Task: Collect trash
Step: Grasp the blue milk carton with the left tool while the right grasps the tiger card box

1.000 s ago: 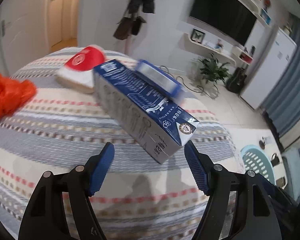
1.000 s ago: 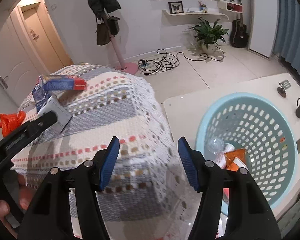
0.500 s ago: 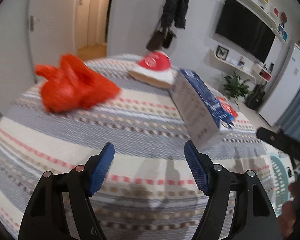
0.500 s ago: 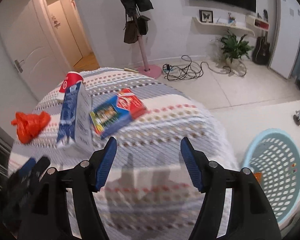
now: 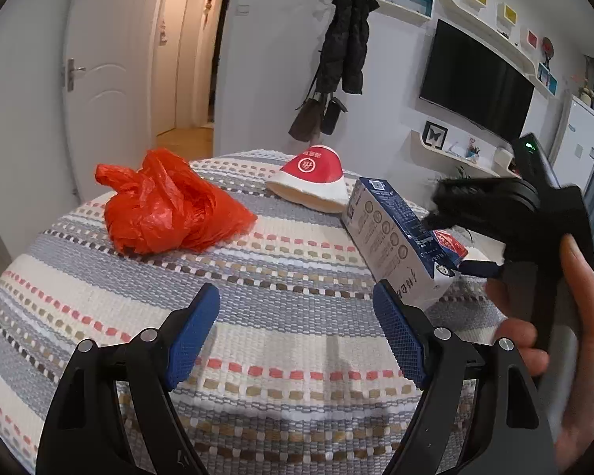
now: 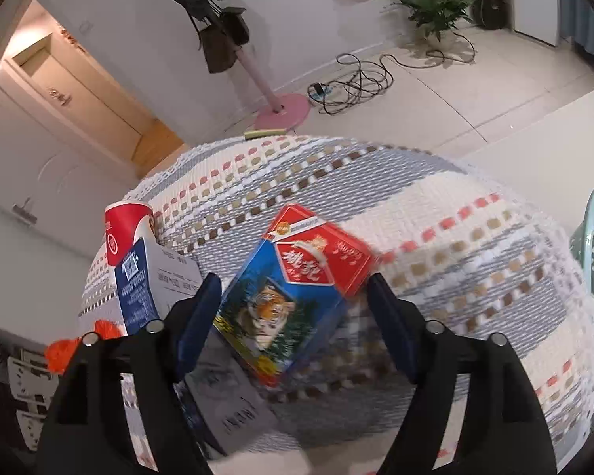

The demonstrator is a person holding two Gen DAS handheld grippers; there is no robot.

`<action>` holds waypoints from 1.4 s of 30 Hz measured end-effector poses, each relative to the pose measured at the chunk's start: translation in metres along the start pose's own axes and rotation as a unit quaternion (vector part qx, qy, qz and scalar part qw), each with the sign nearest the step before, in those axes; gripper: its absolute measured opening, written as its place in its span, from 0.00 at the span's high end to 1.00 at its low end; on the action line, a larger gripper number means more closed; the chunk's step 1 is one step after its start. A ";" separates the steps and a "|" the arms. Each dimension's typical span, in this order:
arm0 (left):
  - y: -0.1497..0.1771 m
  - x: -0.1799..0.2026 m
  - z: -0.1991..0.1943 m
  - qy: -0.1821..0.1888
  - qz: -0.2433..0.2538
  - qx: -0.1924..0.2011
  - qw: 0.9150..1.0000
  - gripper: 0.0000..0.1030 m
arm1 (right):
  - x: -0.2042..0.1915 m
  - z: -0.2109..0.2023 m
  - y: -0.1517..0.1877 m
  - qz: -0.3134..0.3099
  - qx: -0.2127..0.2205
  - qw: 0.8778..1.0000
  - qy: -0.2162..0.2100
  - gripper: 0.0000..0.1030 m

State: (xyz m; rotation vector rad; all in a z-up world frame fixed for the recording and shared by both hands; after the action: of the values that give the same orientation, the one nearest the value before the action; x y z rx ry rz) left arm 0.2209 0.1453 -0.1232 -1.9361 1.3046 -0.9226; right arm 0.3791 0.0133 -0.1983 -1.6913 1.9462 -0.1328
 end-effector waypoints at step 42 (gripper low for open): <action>0.006 0.077 0.110 0.027 0.095 -0.216 0.971 0.69 | 0.046 -0.075 0.105 -0.281 0.013 0.959 -0.038 0.33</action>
State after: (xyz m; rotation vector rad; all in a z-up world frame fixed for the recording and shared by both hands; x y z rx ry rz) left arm 0.3289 0.0836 -0.1742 -2.0623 1.8071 -0.6369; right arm 0.2492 -0.0290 -0.1949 -2.1514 1.3537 -0.2953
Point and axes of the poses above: each gripper's, at about its wrist camera, not at the fingertips, and z roughly the way its jaws point, x to its right, y to its underside, the point moved 10 cm from there along z, roughly the way its jaws point, and after that the axes turned 4 degrees about y, right-handed, at the moved point
